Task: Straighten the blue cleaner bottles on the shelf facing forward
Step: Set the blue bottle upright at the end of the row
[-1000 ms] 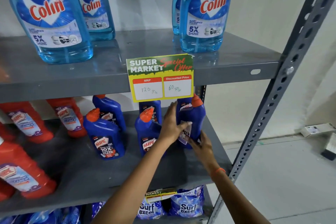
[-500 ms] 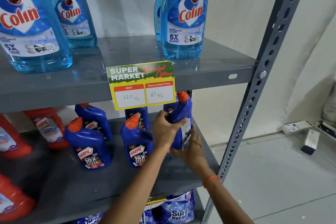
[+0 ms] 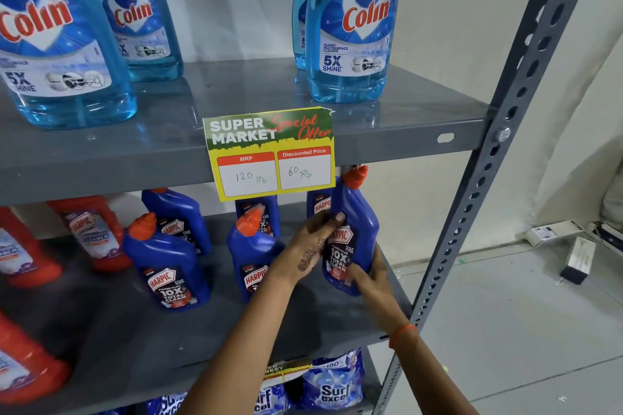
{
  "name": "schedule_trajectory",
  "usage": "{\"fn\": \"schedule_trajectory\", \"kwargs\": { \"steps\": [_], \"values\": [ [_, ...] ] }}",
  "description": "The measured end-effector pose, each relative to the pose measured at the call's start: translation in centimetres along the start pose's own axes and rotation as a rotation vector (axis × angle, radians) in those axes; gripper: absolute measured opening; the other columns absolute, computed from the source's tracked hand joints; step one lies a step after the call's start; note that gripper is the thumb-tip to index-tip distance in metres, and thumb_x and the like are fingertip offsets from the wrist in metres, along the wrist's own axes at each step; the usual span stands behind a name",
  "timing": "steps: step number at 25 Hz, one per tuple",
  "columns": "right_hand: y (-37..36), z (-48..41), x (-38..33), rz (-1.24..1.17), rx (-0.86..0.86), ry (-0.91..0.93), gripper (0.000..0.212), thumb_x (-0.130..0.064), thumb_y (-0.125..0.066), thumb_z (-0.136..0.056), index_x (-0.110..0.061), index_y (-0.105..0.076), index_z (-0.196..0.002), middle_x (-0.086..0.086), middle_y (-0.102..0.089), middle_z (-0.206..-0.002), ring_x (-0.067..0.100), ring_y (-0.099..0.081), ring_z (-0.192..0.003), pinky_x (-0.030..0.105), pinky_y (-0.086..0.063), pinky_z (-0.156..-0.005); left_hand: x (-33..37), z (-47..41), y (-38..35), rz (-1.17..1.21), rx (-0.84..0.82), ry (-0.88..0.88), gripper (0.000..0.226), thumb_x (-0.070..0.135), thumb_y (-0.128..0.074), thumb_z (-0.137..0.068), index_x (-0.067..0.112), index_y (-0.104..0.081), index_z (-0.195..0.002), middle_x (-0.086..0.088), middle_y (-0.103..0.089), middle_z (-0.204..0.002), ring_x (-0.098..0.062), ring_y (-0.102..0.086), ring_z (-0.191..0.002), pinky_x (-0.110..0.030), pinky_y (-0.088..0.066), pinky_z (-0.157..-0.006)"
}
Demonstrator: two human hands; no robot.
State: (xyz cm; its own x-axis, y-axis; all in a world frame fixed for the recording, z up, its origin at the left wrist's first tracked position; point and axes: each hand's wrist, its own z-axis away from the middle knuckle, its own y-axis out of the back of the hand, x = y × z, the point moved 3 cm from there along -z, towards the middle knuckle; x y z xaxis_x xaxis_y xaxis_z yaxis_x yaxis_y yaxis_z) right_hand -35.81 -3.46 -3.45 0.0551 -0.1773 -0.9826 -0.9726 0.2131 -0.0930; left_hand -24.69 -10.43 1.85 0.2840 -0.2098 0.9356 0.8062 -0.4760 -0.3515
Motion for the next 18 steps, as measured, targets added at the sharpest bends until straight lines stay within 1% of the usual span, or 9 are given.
{"fn": "schedule_trajectory", "kwargs": {
  "steps": [2, 4, 6, 7, 10, 12, 14, 15, 18],
  "values": [
    [0.5, -1.2, 0.4, 0.057, 0.039, -0.04, 0.047, -0.01, -0.056, -0.083, -0.021, -0.043, -0.126, 0.006, -0.061, -0.11, 0.014, -0.062, -0.097, 0.021, -0.058, -0.075, -0.9, -0.6, 0.5, -0.044, 0.141, -0.114, 0.033, 0.017, -0.069, -0.081, 0.012, -0.06, -0.112, -0.013, -0.07, -0.105, -0.03, -0.067, -0.095, -0.035, -0.058, -0.078],
    [0.7, -2.0, 0.5, 0.109, 0.038, -0.067, 0.043, 0.002, -0.05, -0.088, -0.019, -0.043, -0.125, 0.011, -0.06, -0.108, 0.016, -0.06, -0.095, 0.022, -0.058, -0.074, -2.1, -0.6, 0.6, -0.054, 0.269, -0.221, 0.037, 0.015, -0.075, -0.075, 0.012, -0.059, -0.108, -0.013, -0.07, -0.102, -0.029, -0.069, -0.089, -0.032, -0.058, -0.072],
    [0.8, -3.0, 0.7, 0.153, 0.041, -0.058, 0.043, 0.008, -0.046, -0.086, -0.021, -0.045, -0.119, 0.011, -0.059, -0.103, 0.017, -0.058, -0.092, 0.021, -0.057, -0.071, -3.3, -0.4, 0.7, -0.077, 0.346, -0.272, 0.038, 0.014, -0.077, -0.072, 0.012, -0.057, -0.104, -0.014, -0.069, -0.101, -0.028, -0.069, -0.089, -0.031, -0.057, -0.073],
    [0.9, -3.5, 0.7, 0.179, 0.041, -0.056, 0.044, 0.01, -0.044, -0.085, -0.019, -0.045, -0.118, 0.012, -0.059, -0.102, 0.018, -0.057, -0.091, 0.02, -0.056, -0.07, -3.7, -0.3, 0.7, -0.089, 0.365, -0.285, 0.038, 0.012, -0.078, -0.072, 0.012, -0.057, -0.103, -0.015, -0.069, -0.101, -0.028, -0.069, -0.09, -0.032, -0.057, -0.075],
    [0.8, -4.6, 0.6, 0.238, 0.019, -0.051, 0.047, 0.014, -0.042, -0.082, -0.009, -0.043, -0.123, 0.015, -0.059, -0.105, 0.019, -0.059, -0.092, 0.024, -0.055, -0.075, -4.2, -0.4, 1.3, -0.079, 0.387, -0.296, 0.037, 0.008, -0.076, -0.073, 0.007, -0.055, -0.103, -0.019, -0.067, -0.102, -0.026, -0.068, -0.091, -0.032, -0.056, -0.078],
    [0.8, -4.6, 0.8, 0.236, 0.021, -0.07, 0.046, 0.013, -0.042, -0.083, -0.007, -0.043, -0.125, 0.016, -0.059, -0.107, 0.02, -0.059, -0.094, 0.026, -0.055, -0.079, -4.4, -0.4, 1.7, -0.123, 0.352, -0.299, 0.039, 0.013, -0.076, -0.073, 0.01, -0.056, -0.106, -0.016, -0.067, -0.105, -0.024, -0.068, -0.094, -0.031, -0.057, -0.079],
    [0.7, -4.1, 1.5, 0.253, 0.045, -0.11, 0.042, 0.011, -0.041, -0.083, -0.004, -0.045, -0.123, 0.013, -0.058, -0.104, 0.021, -0.057, -0.094, 0.018, -0.053, -0.075, -5.7, -0.2, 2.2, -0.241, 0.314, -0.247, 0.039, 0.019, -0.076, -0.074, 0.016, -0.057, -0.108, -0.011, -0.068, -0.107, -0.022, -0.067, -0.098, -0.027, -0.056, -0.081],
    [0.8, -3.8, 2.0, 0.27, 0.06, -0.134, 0.04, 0.011, -0.041, -0.084, -0.003, -0.046, -0.121, 0.012, -0.058, -0.102, 0.022, -0.056, -0.095, 0.017, -0.052, -0.075, -6.8, 0.1, 2.5, -0.292, 0.314, -0.2, 0.037, 0.019, -0.075, -0.075, 0.018, -0.057, -0.107, -0.009, -0.068, -0.107, -0.022, -0.066, -0.1, -0.023, -0.055, -0.081],
    [0.6, -2.9, 2.5, 0.305, 0.07, -0.196, 0.036, 0.006, -0.042, -0.087, -0.004, -0.045, -0.122, 0.01, -0.056, -0.105, 0.023, -0.054, -0.1, 0.031, -0.046, -0.084, -8.8, 0.7, 2.9, -0.368, 0.338, -0.093, 0.037, 0.015, -0.074, -0.076, 0.024, -0.055, -0.107, -0.005, -0.067, -0.105, -0.019, -0.063, -0.101, -0.013, -0.051, -0.075]
  ]
}}
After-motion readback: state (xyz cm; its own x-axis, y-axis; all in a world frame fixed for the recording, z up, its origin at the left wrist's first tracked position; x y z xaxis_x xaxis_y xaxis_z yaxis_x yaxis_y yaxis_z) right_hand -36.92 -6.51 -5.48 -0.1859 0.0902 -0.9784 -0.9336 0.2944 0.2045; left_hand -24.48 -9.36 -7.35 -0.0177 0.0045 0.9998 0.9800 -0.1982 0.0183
